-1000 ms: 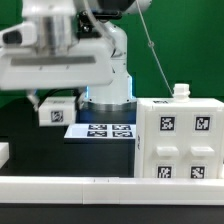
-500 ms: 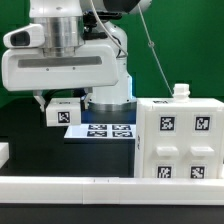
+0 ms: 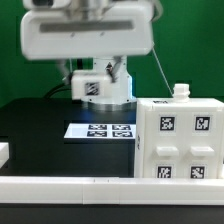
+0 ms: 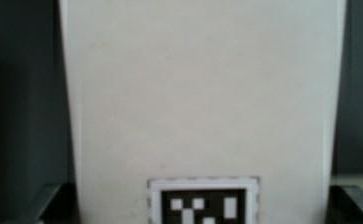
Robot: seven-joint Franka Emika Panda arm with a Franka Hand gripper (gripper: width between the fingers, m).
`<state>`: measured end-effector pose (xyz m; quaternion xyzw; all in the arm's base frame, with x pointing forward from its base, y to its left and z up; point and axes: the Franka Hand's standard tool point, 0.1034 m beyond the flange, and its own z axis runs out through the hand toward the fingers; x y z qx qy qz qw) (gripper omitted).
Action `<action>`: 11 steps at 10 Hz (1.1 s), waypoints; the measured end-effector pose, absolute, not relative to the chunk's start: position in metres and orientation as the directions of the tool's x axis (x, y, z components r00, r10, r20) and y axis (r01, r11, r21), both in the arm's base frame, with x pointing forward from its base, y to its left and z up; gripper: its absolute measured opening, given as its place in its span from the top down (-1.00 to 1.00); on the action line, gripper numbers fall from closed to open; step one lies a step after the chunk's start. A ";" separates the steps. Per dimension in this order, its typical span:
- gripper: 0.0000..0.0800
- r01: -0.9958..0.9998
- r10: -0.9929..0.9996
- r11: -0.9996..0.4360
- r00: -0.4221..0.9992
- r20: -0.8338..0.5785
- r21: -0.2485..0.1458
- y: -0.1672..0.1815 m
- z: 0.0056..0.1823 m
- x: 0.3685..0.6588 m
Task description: Assemble cabinet
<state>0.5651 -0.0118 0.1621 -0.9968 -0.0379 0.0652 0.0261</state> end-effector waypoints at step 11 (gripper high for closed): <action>-0.38 0.057 0.060 -0.998 0.994 -0.090 -0.040 0.069 0.189 0.598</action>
Offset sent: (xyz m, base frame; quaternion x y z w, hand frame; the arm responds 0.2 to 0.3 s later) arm 0.0000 0.0000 0.0000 0.0000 0.0000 0.0000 1.0000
